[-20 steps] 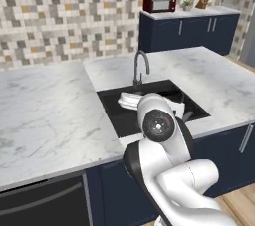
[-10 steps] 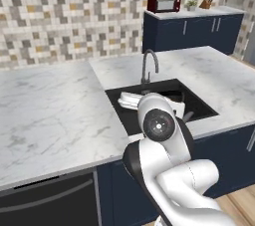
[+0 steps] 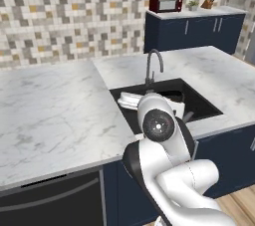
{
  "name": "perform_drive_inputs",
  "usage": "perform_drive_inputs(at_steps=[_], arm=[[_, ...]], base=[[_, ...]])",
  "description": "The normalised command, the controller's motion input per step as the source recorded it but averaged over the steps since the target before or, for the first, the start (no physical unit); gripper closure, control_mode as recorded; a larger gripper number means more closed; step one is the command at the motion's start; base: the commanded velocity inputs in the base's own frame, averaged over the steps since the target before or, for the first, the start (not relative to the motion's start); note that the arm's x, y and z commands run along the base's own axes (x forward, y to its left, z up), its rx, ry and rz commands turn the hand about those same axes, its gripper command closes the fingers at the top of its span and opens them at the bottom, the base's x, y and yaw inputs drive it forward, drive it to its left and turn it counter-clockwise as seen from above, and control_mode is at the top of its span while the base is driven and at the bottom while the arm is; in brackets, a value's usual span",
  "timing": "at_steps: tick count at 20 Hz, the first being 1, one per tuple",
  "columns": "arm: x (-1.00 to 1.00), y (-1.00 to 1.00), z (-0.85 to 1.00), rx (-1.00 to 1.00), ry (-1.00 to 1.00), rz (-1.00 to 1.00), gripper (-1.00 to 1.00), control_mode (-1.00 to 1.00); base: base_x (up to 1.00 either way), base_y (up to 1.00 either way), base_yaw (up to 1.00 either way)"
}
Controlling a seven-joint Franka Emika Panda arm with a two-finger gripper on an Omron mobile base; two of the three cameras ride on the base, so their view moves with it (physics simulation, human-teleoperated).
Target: Open the cabinet, pick the kettle from the cabinet, and place it in the sink.
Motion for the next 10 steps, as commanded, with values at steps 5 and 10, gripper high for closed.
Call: perform_drive_inputs(at_steps=[5, 10], arm=[[0.00, 0.00, 0.00, 0.00, 0.00, 0.00, 1.00, 1.00], [0.00, 0.00, 0.00, 0.00, 0.00, 0.00, 1.00, 1.00]], base=[[0.21, 0.07, 0.03], [0.01, 0.00, 0.00]])
